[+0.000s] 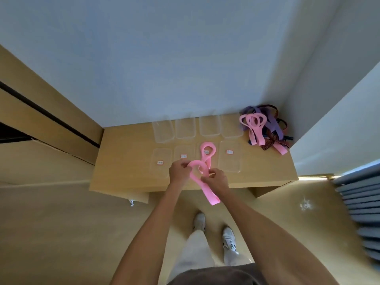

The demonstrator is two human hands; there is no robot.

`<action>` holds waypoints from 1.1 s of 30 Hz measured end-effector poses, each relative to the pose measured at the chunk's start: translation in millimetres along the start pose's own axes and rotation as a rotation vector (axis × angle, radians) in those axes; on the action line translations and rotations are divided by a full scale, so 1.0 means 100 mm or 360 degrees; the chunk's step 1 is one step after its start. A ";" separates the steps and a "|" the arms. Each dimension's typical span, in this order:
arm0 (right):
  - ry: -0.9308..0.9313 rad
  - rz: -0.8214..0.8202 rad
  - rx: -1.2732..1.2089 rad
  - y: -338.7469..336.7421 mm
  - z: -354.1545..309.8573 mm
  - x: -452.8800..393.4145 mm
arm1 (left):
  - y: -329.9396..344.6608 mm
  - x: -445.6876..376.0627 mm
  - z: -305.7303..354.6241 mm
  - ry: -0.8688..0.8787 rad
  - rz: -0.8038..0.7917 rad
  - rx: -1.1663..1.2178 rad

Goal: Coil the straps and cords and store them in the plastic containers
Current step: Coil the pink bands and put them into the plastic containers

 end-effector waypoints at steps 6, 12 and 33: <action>0.0175 0.0213 0.0115 0.09 -0.19 -0.81 | 0.54 -0.83 0.14 -0.0133 -0.0066 0.0076; 0.0339 0.0317 0.0376 0.33 -0.21 -1.52 | 1.00 -1.57 0.06 -0.0024 -0.0302 -0.0158; 0.0657 0.0849 0.0366 -0.58 -0.02 -0.92 | 1.26 -0.96 0.79 0.0718 -0.0686 -0.0211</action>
Point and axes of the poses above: each hand's wrist, its own x-axis away from the middle knuckle, its own y-axis out of the palm, z = x × y, the point moved 4 cm from there along -x, towards the middle knuckle, and after that the axes turned 9 degrees about z, right-handed, at the moved point
